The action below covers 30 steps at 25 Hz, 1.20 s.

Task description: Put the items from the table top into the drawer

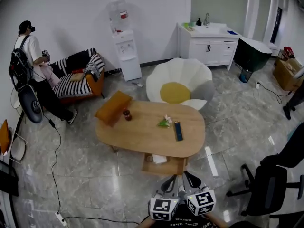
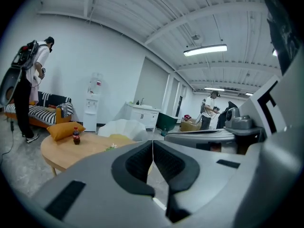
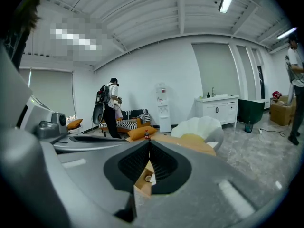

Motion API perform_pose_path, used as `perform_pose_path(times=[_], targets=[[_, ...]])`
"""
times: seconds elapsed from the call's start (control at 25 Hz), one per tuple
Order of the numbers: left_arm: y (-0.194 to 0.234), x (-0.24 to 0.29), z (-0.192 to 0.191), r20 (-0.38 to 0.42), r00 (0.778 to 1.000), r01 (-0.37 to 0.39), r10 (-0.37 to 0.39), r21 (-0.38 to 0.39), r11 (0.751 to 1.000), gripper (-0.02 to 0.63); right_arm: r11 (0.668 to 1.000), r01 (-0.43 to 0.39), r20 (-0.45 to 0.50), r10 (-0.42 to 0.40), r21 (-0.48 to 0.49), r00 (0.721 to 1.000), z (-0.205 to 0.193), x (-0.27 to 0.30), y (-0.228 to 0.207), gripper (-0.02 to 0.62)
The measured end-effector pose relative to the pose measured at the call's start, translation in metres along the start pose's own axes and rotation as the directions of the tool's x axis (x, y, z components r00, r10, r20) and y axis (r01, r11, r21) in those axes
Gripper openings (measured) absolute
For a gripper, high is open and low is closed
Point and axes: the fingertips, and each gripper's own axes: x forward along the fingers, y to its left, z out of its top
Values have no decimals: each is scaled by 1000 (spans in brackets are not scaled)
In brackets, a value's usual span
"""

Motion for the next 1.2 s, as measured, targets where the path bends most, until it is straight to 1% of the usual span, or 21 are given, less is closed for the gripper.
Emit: perform_pose_path(times=[0.12,0.32,0.52,0.72,0.88,1.08,1.2], targets=[[0,23,7,-3,1000,-12,12,0,1000,11,999,-38,-15,38,-2,999,5,17,-14,3],[3,56,6,-40,997,-59,59,12,998,12,994,-105,-26,105,-14,994,13,35,-33,3],[15,77,10,-43,990,-133,131,-34,991,11,990,-141,-37,141,-16,989,21,53,-59,3],[21,97,15,-34,983,-184,183,-39,982,12,978,-208,-31,207,-25,978,30,66,-74,3],[24,107,27,-13,978,-210,209,-43,977,12,978,-208,-28,207,-25,978,35,72,-87,3],[30,120,28,-21,976,-217,216,-50,975,11,981,-192,-20,191,-13,981,42,80,-99,3],[33,127,31,-26,978,-207,205,-64,976,12,986,-169,-35,169,-8,985,43,87,-106,4]])
